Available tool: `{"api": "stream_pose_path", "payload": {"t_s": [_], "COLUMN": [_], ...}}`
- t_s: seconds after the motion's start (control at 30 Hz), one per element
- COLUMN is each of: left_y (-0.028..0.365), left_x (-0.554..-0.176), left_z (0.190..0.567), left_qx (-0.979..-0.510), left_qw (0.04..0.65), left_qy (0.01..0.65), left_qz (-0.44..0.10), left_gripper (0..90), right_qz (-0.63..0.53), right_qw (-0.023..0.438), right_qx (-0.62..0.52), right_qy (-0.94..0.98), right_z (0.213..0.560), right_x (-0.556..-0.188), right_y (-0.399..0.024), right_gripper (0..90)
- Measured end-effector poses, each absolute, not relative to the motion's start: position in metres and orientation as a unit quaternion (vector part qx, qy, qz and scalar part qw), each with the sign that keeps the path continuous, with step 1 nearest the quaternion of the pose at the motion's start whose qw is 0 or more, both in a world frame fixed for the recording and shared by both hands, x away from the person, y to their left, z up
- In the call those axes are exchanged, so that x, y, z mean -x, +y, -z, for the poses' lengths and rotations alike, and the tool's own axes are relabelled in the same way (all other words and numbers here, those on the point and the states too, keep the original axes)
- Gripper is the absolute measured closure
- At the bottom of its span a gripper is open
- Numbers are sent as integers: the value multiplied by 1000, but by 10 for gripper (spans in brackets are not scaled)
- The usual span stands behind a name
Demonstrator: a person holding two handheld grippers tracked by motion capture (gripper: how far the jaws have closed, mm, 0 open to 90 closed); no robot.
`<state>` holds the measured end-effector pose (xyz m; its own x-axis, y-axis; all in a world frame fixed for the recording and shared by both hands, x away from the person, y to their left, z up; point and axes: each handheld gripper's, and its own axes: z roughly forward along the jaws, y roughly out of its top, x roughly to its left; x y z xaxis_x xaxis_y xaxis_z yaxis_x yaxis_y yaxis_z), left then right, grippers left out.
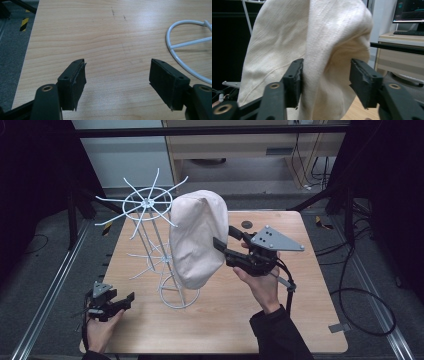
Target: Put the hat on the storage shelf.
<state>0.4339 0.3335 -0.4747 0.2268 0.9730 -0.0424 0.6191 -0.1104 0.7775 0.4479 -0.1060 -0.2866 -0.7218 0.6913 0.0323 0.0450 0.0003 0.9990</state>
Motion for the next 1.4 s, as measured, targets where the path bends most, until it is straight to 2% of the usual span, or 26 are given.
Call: {"api": "stream_pose_path", "payload": {"t_s": [0.27,0.63,0.97,1.4], "left_y": [333,332,332,331], "left_x": [-434,-434,-433,-433], "left_z": [475,475,475,475], "left_qx": [-700,-700,-700,-701], "left_qw": [350,350,350,353], "left_qy": [569,569,569,567], "left_qz": [-252,-252,-254,-250], "left_gripper": [293,293,298,329], "right_qz": [-654,-649,-614,-546], "right_qw": [248,261,253,237], "right_qx": [-291,-312,-388,-467], "right_qy": [653,643,639,654], "right_z": [287,297,346,409], "right_x": [-440,-425,-429,-445], "right_y": [-120,-150,-197,-232], "right_gripper": [302,225,185,125]}}
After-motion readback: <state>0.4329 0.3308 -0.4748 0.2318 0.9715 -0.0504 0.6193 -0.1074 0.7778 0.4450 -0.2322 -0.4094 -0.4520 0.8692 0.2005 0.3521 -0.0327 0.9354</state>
